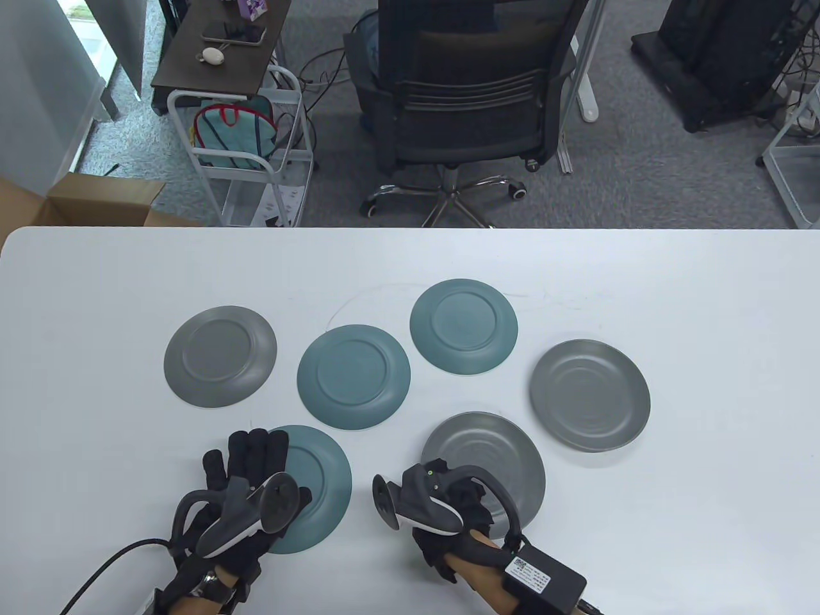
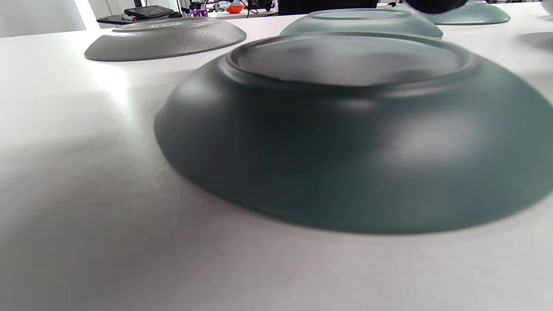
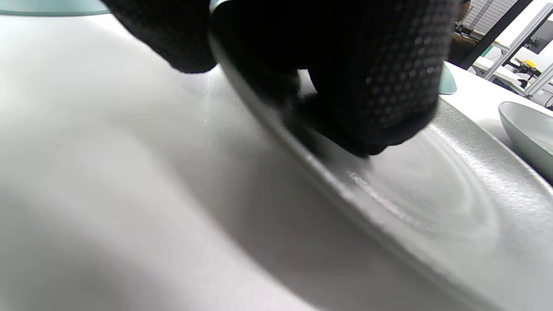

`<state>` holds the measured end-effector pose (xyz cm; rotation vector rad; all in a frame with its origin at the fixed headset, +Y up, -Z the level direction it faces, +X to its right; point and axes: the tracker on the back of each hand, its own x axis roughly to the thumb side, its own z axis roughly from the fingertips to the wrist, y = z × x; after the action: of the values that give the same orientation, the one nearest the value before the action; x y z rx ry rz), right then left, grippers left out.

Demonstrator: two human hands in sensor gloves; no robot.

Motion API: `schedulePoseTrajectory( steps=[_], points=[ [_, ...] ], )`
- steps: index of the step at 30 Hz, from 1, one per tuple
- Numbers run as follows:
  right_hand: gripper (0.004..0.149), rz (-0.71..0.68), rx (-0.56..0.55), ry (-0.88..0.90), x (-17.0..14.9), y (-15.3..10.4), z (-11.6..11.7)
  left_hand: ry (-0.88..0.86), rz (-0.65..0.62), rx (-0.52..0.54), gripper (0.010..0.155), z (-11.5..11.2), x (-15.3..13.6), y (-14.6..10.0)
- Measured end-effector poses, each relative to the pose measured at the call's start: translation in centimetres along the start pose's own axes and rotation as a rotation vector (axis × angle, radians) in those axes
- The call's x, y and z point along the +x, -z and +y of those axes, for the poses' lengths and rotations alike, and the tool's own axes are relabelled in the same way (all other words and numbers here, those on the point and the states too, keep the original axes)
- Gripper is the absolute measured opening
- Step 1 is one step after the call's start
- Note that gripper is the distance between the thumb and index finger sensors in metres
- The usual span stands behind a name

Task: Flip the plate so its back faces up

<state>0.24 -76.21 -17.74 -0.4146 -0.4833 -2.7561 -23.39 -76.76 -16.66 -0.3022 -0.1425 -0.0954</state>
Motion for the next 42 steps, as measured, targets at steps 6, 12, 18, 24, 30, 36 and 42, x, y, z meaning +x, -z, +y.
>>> schedulePoseTrajectory(
  steps=[6,12,18,24,30,36,42],
  points=[
    [0.059,0.018,-0.036,0.083,-1.1,-0.7,-1.4,-0.011,0.004,0.009,0.089,0.2,-0.3,-0.1],
    [0.057,0.015,-0.107,0.294,-3.3,-2.2,-3.5,-0.016,0.004,0.016,0.089,0.4,-0.4,-0.2],
    [0.056,0.002,-0.178,0.517,-6.2,-3.8,-5.1,-0.014,0.005,0.017,0.089,0.4,-0.4,-0.2],
    [0.056,-0.023,-0.219,0.774,-9.3,-5.1,-5.5,-0.018,0.002,0.016,0.089,0.4,-0.4,-0.2],
    [0.055,-0.047,-0.225,0.981,-11.7,-5.7,-5.0,-0.017,0.000,0.018,0.089,0.4,-0.4,-0.2],
    [0.054,-0.033,-0.223,1.164,-13.8,-5.6,-3.7,-0.020,-0.001,0.023,0.089,0.4,-0.4,-0.3],
    [0.056,-0.002,-0.191,1.235,-15.6,-5.0,-2.3,-0.019,-0.005,0.026,0.089,0.4,-0.4,-0.3]
  ],
)
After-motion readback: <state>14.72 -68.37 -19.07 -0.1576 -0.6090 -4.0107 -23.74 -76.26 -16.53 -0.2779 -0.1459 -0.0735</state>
